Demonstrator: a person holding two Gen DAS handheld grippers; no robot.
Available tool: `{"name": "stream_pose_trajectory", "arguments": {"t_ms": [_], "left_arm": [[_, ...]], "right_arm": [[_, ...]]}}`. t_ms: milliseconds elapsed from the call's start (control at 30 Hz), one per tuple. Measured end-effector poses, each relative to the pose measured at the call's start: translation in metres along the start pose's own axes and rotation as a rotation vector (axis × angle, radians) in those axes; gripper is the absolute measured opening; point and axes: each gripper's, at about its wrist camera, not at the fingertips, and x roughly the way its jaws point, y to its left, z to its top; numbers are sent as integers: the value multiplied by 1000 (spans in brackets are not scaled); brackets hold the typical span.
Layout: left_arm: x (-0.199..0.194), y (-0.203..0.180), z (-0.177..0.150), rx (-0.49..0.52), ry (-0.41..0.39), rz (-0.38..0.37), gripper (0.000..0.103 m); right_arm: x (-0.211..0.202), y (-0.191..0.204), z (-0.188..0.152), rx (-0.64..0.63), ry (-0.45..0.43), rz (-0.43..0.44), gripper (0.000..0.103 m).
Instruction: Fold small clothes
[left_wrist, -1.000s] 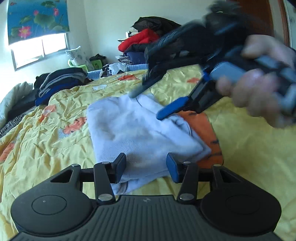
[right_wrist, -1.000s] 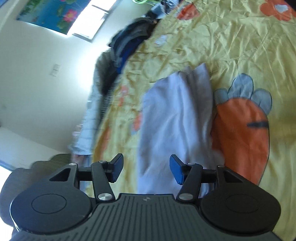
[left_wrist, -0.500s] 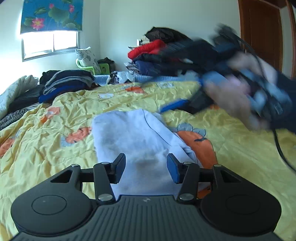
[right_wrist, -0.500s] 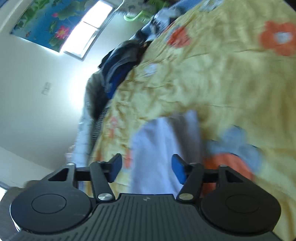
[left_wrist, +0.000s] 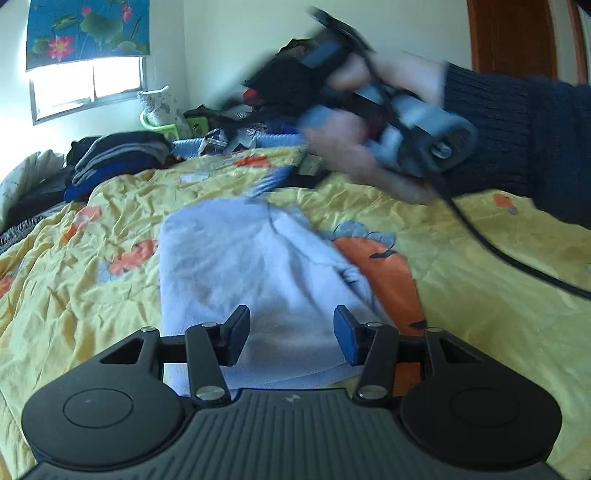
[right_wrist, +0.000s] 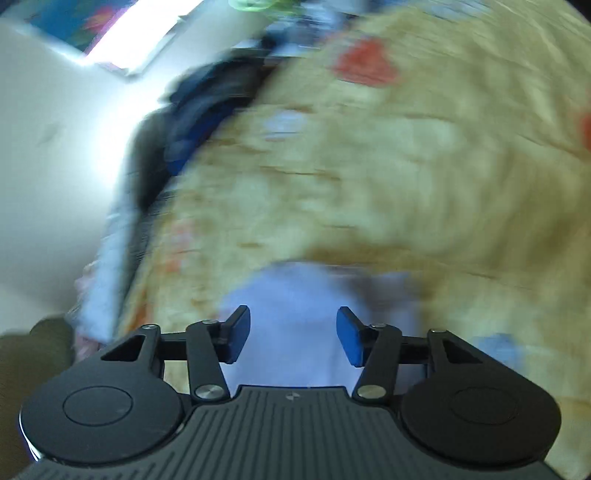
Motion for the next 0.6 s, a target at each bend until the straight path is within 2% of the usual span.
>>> {"name": "stream_pose_trajectory", "arguments": {"t_ms": [67, 133, 233, 267, 300, 400, 467, 500, 600], "left_arm": [[4, -4, -3, 31, 17, 28, 49], [6, -5, -7, 16, 20, 30, 49], [8, -1, -8, -33, 27, 20, 49], [9, 0, -10, -48, 25, 19, 49], [9, 1, -11, -56, 19, 19, 49], [7, 1, -14, -52, 1, 17, 49], [1, 3, -11, -57, 0, 20, 49], [-6, 4, -10, -66, -2, 21, 49], [-31, 13, -13, -100, -28, 32, 50]], "right_arm": [[17, 28, -1, -50, 63, 76, 63], [43, 53, -3, -113, 122, 89, 67], [90, 64, 0, -139, 188, 0, 66], [104, 60, 1, -135, 197, -65, 62], [114, 53, 4, -119, 198, -86, 58], [113, 43, 8, -59, 184, -52, 58], [99, 52, 1, -124, 173, -85, 60], [86, 56, -6, -161, 163, -82, 59], [23, 58, -36, -264, 115, 13, 65]]}}
